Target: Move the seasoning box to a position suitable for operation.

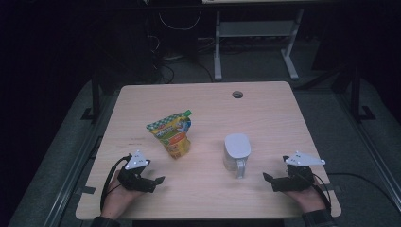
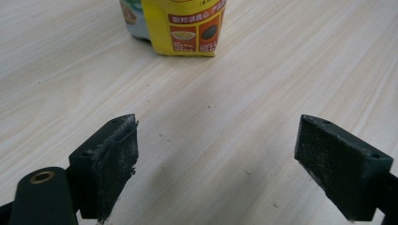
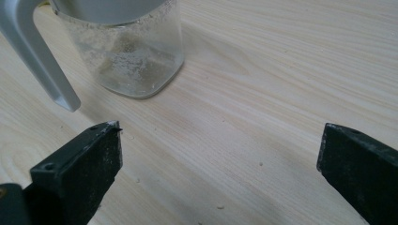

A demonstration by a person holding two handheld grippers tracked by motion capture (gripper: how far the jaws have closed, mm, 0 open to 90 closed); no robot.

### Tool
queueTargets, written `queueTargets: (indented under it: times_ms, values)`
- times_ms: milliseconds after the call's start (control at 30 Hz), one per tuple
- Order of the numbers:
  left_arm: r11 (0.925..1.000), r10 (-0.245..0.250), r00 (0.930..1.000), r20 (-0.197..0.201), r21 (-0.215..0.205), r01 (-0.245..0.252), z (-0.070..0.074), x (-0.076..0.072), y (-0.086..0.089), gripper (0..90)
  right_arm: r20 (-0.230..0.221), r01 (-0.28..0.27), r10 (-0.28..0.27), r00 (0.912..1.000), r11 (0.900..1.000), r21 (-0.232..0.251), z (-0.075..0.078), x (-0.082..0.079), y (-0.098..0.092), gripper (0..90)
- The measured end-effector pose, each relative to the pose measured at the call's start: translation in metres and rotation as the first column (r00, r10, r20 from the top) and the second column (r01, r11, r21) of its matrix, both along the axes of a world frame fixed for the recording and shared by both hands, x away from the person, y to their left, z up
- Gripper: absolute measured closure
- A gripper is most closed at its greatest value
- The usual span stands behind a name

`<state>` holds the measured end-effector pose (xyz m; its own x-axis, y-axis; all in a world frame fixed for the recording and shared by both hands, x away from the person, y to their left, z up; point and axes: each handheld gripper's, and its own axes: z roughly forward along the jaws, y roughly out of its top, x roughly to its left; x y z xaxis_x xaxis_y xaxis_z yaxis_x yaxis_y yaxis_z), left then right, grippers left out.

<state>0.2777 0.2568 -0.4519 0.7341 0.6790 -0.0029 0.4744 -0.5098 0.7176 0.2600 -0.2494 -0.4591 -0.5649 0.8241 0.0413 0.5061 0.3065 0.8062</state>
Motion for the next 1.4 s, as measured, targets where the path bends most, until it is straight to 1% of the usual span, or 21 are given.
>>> queueTargets:
  times_ms: [133, 233, 333, 367, 400, 433, 467, 533, 567, 600, 633, 700, 767, 800, 900, 933, 1067, 1167, 1267, 1333, 1400]
  values:
    - [0.9997, -0.002, 1.0000, 0.006, -0.024, 0.002, 0.003, 0.000, -0.001, 12.0, 0.001, -0.008, 0.008, 1.0000, 1.000, 0.006, 0.000, -0.001, -0.001, 0.0]
    - [0.9992, -0.004, 1.0000, 0.001, -0.039, 0.004, 0.005, -0.001, -0.001, 11.5, -0.006, -0.009, 0.010, 0.9999, 1.000, 0.014, 0.000, -0.002, 0.000, 0.0]
    - [0.9989, -0.007, 1.0000, 0.005, -0.047, 0.007, 0.004, -0.002, -0.004, 11.5, -0.007, -0.019, 0.019, 0.9998, 1.000, 0.018, 0.002, -0.003, 0.001, 0.0]
    - [0.9992, -0.019, 0.9998, 0.004, -0.036, 0.019, 0.004, -0.002, -0.005, 11.5, -0.001, -0.027, 0.027, 0.9996, 0.999, 0.022, 0.003, -0.004, 0.002, 0.0]
    - [0.9988, -0.015, 0.9999, 0.001, -0.047, 0.015, 0.003, -0.002, -0.006, 11.6, -0.005, -0.029, 0.029, 0.9996, 0.999, 0.027, 0.005, -0.005, 0.003, 0.0]
    - [0.9992, -0.026, 0.9996, 0.003, -0.029, 0.026, 0.004, -0.003, -0.006, 11.8, -0.002, -0.032, 0.032, 0.9995, 0.999, 0.033, 0.007, -0.006, 0.004, 0.0]
    - [0.9988, -0.023, 0.9997, 0.000, -0.042, 0.023, 0.003, -0.004, -0.007, 12.4, -0.001, -0.037, 0.037, 0.9993, 0.999, 0.037, 0.008, -0.007, 0.006, 0.1]
    - [0.9979, -0.025, 0.9997, -0.007, -0.060, 0.024, 0.003, -0.004, -0.008, 12.9, 0.000, -0.054, 0.054, 0.9985, 0.997, 0.055, 0.010, -0.011, 0.009, 4.2]
    - [0.9975, -0.025, 0.9997, -0.005, -0.066, 0.025, 0.002, -0.004, -0.009, 12.9, -0.005, -0.058, 0.058, 0.9983, 0.997, 0.060, 0.011, -0.013, 0.011, 4.5]
    - [0.9974, -0.028, 0.9996, -0.002, -0.066, 0.028, 0.002, -0.005, -0.009, 13.0, -0.012, -0.063, 0.064, 0.9979, 0.996, 0.062, 0.012, -0.014, 0.013, 4.6]
    - [0.9978, -0.038, 0.9993, -0.006, -0.055, 0.038, 0.002, -0.005, -0.009, 13.1, -0.013, -0.070, 0.071, 0.9974, 0.995, 0.067, 0.014, -0.015, 0.015, 5.6]
    - [0.9977, -0.043, 0.9990, -0.006, -0.053, 0.043, 0.001, -0.005, -0.009, 13.1, 0.007, -0.087, 0.087, 0.9962, 0.993, 0.075, 0.018, -0.016, 0.020, 6.9]
    - [0.9971, -0.037, 0.9993, -0.006, -0.068, 0.036, 0.002, -0.006, -0.008, 13.2, 0.007, -0.098, 0.098, 0.9952, 0.992, 0.078, 0.019, -0.017, 0.024, 7.6]
    - [0.9969, -0.037, 0.9993, -0.004, -0.069, 0.037, 0.002, -0.006, -0.007, 13.2, -0.002, -0.103, 0.103, 0.9946, 0.992, 0.080, 0.018, -0.018, 0.026, 9.0]
    - [0.9967, -0.037, 0.9993, -0.001, -0.072, 0.037, 0.003, -0.005, -0.007, 13.5, 0.000, -0.122, 0.123, 0.9924, 0.990, 0.075, 0.017, -0.017, 0.029, 9.8]
    - [0.9964, -0.037, 0.9993, -0.003, -0.076, 0.037, 0.003, -0.005, -0.007, 13.5, 0.005, -0.131, 0.131, 0.9914, 0.988, 0.077, 0.018, -0.018, 0.031, 12.9]
    - [0.9949, -0.033, 0.9994, -0.013, -0.096, 0.032, 0.002, -0.006, -0.009, 13.7, -0.004, -0.146, 0.148, 0.9891, 0.985, 0.096, 0.019, -0.018, 0.035, 15.6]
    - [0.9954, -0.047, 0.9988, -0.016, -0.085, 0.045, 0.002, -0.006, -0.010, 13.7, -0.012, -0.159, 0.161, 0.9870, 0.982, 0.104, 0.021, -0.020, 0.039, 20.2]
    - [0.9950, -0.048, 0.9987, -0.017, -0.089, 0.046, 0.001, -0.006, -0.010, 13.8, -0.007, -0.163, 0.165, 0.9863, 0.981, 0.104, 0.023, -0.022, 0.045, 25.5]
    - [0.9945, -0.046, 0.9988, -0.018, -0.095, 0.044, 0.002, -0.007, -0.010, 13.9, -0.010, -0.174, 0.176, 0.9843, 0.978, 0.117, 0.024, -0.023, 0.049, 28.9]
    - [0.9944, -0.048, 0.9987, -0.016, -0.095, 0.047, 0.001, -0.007, -0.011, 13.9, -0.011, -0.181, 0.183, 0.9830, 0.977, 0.111, 0.023, -0.022, 0.053, 31.7]
